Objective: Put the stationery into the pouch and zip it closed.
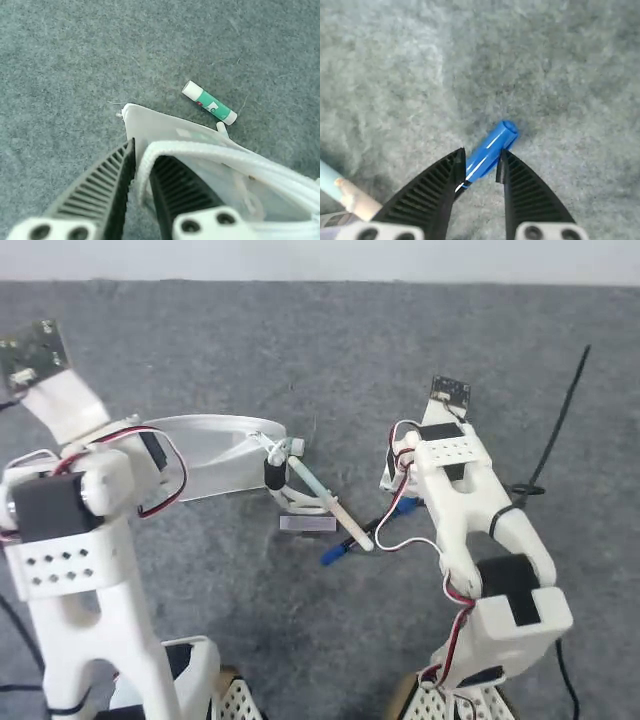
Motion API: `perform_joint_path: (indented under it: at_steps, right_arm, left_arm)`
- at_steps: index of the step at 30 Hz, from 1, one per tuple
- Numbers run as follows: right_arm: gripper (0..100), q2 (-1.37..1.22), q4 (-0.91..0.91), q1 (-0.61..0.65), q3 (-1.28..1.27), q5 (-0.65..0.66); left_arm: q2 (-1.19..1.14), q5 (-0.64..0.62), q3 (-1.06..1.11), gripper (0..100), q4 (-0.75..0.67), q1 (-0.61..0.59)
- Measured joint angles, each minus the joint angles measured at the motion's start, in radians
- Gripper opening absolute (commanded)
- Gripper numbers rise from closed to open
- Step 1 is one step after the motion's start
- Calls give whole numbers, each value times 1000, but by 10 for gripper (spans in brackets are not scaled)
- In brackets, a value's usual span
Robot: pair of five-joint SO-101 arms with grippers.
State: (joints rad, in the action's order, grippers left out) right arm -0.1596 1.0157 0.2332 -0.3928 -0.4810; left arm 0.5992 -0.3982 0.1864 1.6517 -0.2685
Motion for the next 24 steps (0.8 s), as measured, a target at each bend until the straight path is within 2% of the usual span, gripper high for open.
perform_joint_path:
  at_steps: [11, 19, 24]
  right_arm:
    - [98, -147, 6, -38, 138, 0]
    - [95, -244, 101, -49, 259, -2]
    - [5, -244, 110, -49, 261, -2]
  left_arm:
    - [0, 0, 2, 11, 0, 0]
    - [0, 0, 5, 11, -2, 0]
    - [0, 0, 6, 11, -2, 0]
